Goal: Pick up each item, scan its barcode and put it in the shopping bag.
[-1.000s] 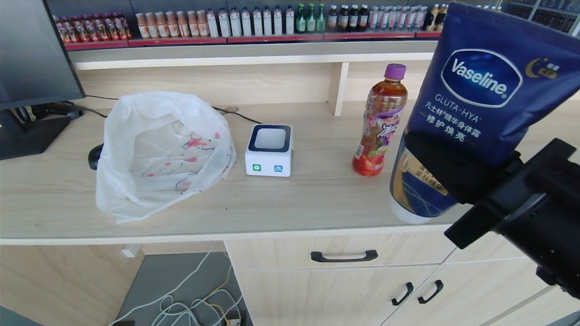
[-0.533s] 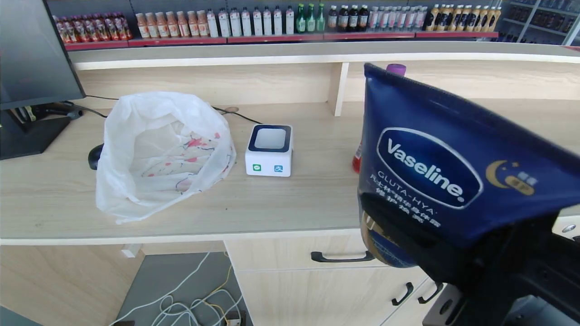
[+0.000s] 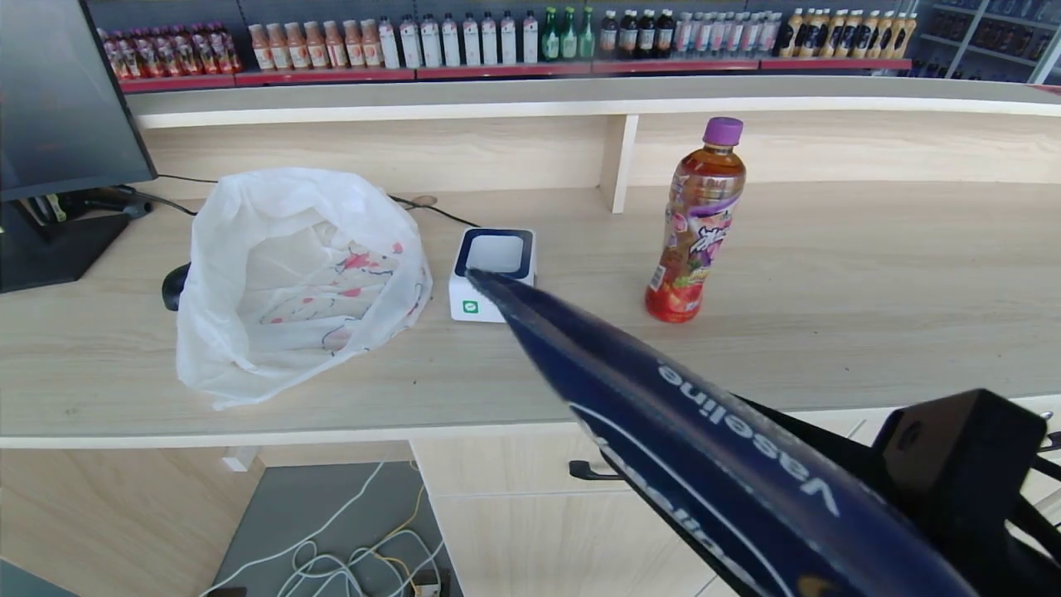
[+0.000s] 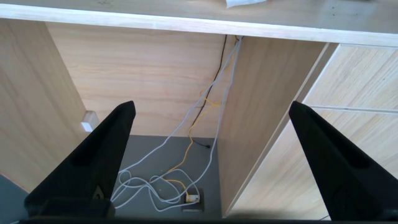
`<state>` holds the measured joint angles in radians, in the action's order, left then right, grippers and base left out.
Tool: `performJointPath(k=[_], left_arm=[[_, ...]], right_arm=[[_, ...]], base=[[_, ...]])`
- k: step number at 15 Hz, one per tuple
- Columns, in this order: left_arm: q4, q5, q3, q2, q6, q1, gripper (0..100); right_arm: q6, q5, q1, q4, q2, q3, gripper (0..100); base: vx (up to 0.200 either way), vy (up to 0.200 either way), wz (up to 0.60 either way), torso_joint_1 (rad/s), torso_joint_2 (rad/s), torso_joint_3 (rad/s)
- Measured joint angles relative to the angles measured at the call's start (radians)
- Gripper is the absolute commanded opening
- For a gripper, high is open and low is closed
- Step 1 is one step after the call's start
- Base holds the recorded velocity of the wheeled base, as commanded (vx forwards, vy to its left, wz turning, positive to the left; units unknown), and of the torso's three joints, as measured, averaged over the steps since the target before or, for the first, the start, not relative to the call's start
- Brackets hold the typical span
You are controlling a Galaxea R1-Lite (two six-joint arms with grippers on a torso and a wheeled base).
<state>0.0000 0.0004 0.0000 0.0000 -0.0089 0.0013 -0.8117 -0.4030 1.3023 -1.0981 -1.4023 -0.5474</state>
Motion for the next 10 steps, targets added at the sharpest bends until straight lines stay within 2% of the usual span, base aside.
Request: performJointPath(k=[5, 10], left_arm=[[0.000, 0.000, 0.000, 0.000, 0.000, 0.000, 100], [0.000, 0.000, 0.000, 0.000, 0.000, 0.000, 100]], right_arm=[[-0.081, 0.159, 0.006, 0.002, -0.017, -0.019, 0], [-0.253, 0.176, -0.042, -0.017, -0.036, -0.037, 0]], base=[[0.000, 0.000, 0.00, 0.000, 0.00, 0.000], [0.000, 0.000, 0.00, 0.000, 0.00, 0.000]])
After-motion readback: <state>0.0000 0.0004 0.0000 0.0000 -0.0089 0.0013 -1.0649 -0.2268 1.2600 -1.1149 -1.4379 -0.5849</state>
